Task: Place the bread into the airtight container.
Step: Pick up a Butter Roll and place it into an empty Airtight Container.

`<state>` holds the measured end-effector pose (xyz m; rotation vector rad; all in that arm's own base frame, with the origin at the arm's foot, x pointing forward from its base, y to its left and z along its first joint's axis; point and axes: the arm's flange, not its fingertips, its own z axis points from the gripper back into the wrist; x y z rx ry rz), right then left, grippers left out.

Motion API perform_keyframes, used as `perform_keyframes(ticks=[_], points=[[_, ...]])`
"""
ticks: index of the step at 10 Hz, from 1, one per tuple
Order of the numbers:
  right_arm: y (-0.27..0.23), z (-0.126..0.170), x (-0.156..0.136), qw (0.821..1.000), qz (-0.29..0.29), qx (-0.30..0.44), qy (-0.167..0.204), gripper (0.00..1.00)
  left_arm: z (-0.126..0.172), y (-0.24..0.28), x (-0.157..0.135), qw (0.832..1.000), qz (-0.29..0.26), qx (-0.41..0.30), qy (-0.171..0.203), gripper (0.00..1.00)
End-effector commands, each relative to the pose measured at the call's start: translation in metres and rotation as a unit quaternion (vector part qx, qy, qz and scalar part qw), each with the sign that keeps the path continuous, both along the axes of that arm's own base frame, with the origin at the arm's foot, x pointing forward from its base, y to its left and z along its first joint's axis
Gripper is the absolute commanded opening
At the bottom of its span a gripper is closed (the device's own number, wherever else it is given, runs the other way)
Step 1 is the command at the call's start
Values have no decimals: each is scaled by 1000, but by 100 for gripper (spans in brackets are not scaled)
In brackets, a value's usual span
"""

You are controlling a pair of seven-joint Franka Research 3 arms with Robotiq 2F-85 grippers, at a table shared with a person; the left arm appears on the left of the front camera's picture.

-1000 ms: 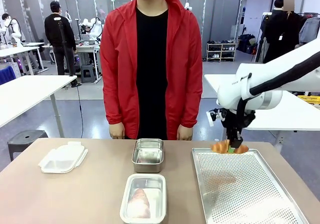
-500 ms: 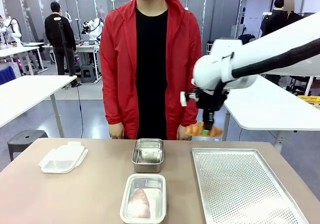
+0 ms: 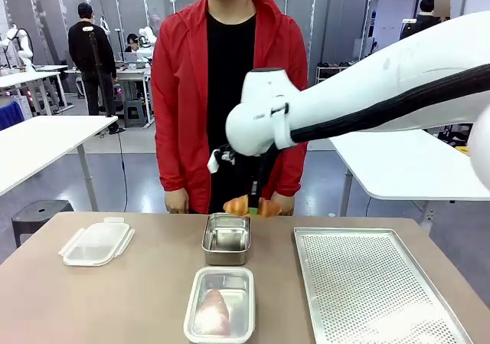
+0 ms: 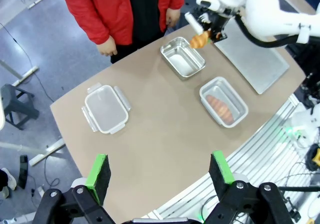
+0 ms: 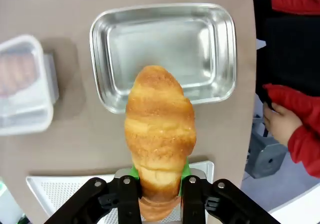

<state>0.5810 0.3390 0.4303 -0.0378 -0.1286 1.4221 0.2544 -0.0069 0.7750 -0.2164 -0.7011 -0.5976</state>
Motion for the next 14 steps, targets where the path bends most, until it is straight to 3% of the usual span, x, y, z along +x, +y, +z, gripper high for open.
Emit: perform_keyframes(ticks=[1, 8, 9, 11, 14], points=[[21, -8, 5, 1000, -16, -25, -5, 29, 1, 1, -1, 1000, -8, 0, -2, 100], [27, -16, -3, 1000, -2, -8, 0, 30, 1, 1, -1, 1000, -8, 0, -2, 100], [25, -19, -16, 998, -44, 17, 28, 30, 1, 1, -1, 1000, -8, 0, -2, 100], [33, -22, -26, 982, -179, 16, 48, 30, 1, 1, -1, 1000, -8, 0, -2, 100], [39, -23, -24, 935, -346, 37, 65, 30, 1, 1, -1, 1000, -8, 0, -2, 100]])
